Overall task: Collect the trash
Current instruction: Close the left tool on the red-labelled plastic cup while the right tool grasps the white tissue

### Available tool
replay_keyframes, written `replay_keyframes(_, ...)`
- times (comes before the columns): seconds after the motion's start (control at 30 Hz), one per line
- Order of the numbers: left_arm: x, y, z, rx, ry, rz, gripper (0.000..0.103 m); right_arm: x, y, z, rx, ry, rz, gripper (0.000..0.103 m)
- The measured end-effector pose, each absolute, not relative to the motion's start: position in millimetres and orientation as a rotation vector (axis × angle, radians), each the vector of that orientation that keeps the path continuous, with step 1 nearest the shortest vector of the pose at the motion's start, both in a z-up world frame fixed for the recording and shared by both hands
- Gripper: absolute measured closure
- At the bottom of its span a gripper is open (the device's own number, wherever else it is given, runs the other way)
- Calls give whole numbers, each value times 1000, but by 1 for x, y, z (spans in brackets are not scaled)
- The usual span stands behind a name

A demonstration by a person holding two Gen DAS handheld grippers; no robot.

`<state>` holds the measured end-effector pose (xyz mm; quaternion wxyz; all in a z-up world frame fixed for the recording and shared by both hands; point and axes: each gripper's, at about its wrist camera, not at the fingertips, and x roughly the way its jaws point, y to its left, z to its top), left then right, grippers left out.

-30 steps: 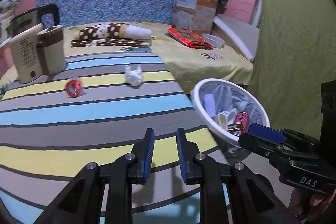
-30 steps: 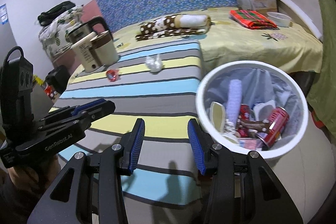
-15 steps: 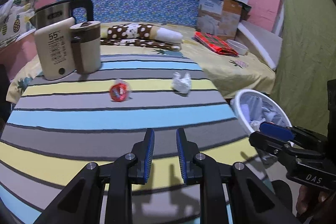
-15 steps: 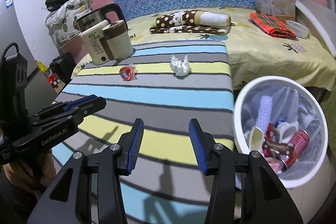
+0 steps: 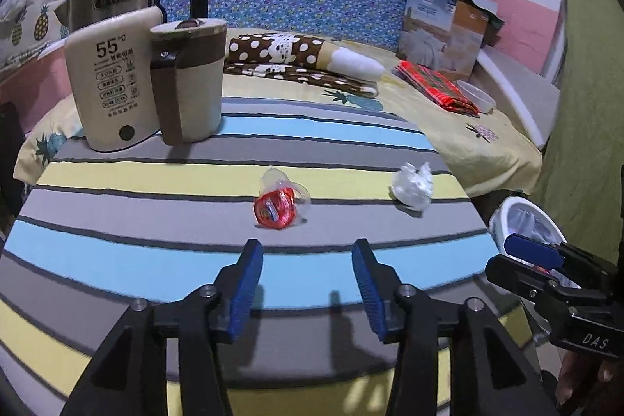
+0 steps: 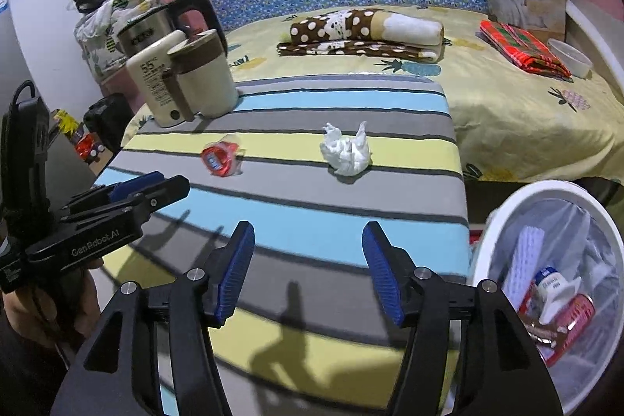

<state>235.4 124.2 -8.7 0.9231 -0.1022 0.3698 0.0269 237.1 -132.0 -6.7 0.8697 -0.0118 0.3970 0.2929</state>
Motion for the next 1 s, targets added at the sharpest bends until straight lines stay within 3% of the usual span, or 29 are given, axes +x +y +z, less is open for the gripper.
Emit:
replay_keyframes(0.77, 306, 139, -44, -211, 835, 98, 55, 308, -111, -31, -57, 881, 568, 43)
replay_keyframes(0.8, 306, 138, -45, -208, 838, 95, 59, 309, -110, -31, -48, 882, 578, 44)
replay_keyframes(0.87, 306, 137, -46, -204, 837, 95, 59, 308, -111, -30, -31, 878, 599, 62)
replay_keyframes(1.0, 304, 136, -44, -203, 824, 96, 60, 304, -113, -29, -36, 874, 602, 71)
